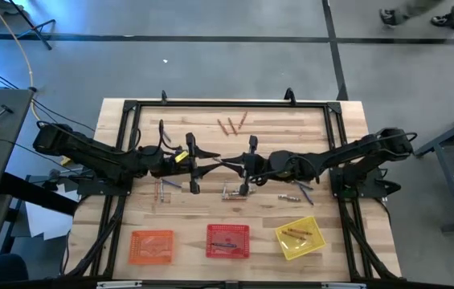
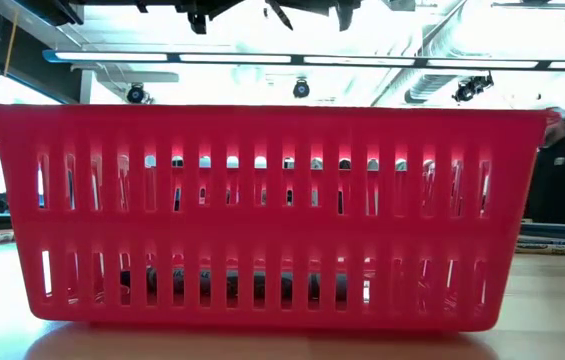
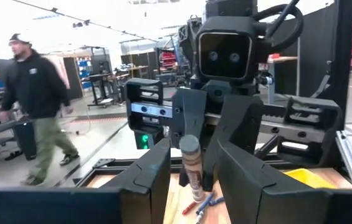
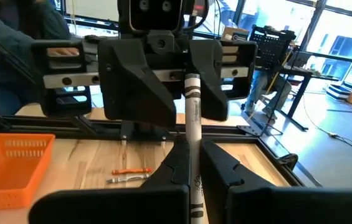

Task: Sort crayons
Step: Put the gray crayon into the orange bin

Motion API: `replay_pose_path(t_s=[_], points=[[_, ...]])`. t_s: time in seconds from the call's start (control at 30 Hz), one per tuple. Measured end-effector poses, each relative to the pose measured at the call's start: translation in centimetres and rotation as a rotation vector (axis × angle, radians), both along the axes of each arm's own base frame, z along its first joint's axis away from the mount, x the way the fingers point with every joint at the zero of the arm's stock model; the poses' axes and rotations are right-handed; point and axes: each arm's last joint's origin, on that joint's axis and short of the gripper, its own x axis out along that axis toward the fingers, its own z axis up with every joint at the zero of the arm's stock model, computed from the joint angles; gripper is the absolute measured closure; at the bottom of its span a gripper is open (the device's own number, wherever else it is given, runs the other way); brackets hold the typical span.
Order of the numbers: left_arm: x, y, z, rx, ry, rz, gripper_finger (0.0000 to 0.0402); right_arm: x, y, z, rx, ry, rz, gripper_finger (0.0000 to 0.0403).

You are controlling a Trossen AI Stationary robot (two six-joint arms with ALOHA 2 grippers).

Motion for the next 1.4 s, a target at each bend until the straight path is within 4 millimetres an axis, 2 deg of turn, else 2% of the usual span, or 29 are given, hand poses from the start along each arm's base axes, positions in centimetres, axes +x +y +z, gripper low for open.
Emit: replay_pose_path(t_s=[0.1,0.23,0.47,0.57,0.7,0.83,0.93,1.07,1.2,1.3,1.4], points=[[0.0,0.0,0.0,0.002,0.0,-0.008,0.0324,0.0,0.0,0.0,0.0,-0.001,0.002,0.0402],[0.0,0.0,0.0,0.001,-0.001,-0.008,0.0387,0.0,0.0,0.0,-0.004,0.003,0.003,0.0402],[0.0,0.0,0.0,0.028,0.003,-0.004,0.0396,0.0,0.0,0.0,-0.003,0.003,0.0,0.0398],[0.0,0.0,0.0,0.029,0.006,0.001,0.0397,0.0,0.0,0.0,-0.001,0.006,-0.001,0.0372],[0.0,0.0,-0.1,0.029,0.014,0.015,0.0399,-0.7,-0.1,0.2,-0.003,0.06,-0.006,0.0315],[0.0,0.2,-0.1,0.037,0.022,0.076,0.04,-2.1,-0.3,0.7,0.031,0.128,-0.036,0.0262],[0.0,0.3,-0.4,0.006,0.044,0.102,0.04,-3.5,-0.1,1.1,0.069,0.188,-0.066,0.0238],[-0.4,-0.1,-1.8,-0.098,0.198,0.09,0.04,-5.1,0.3,0.9,0.143,0.291,-0.076,0.0232],[-1.7,-1.1,-2.9,-0.311,0.385,0.064,0.04,-6.0,0.6,0.1,0.17,0.394,-0.091,0.0242],[-2.9,-2.1,-2.5,-0.444,0.51,0.06,0.04,-6.3,0.5,-0.4,0.173,0.448,-0.104,0.0253],[-4.1,-3.4,-1.8,-0.499,0.592,0.075,0.04,-6.5,0.5,-0.8,0.183,0.483,-0.119,0.0263]])
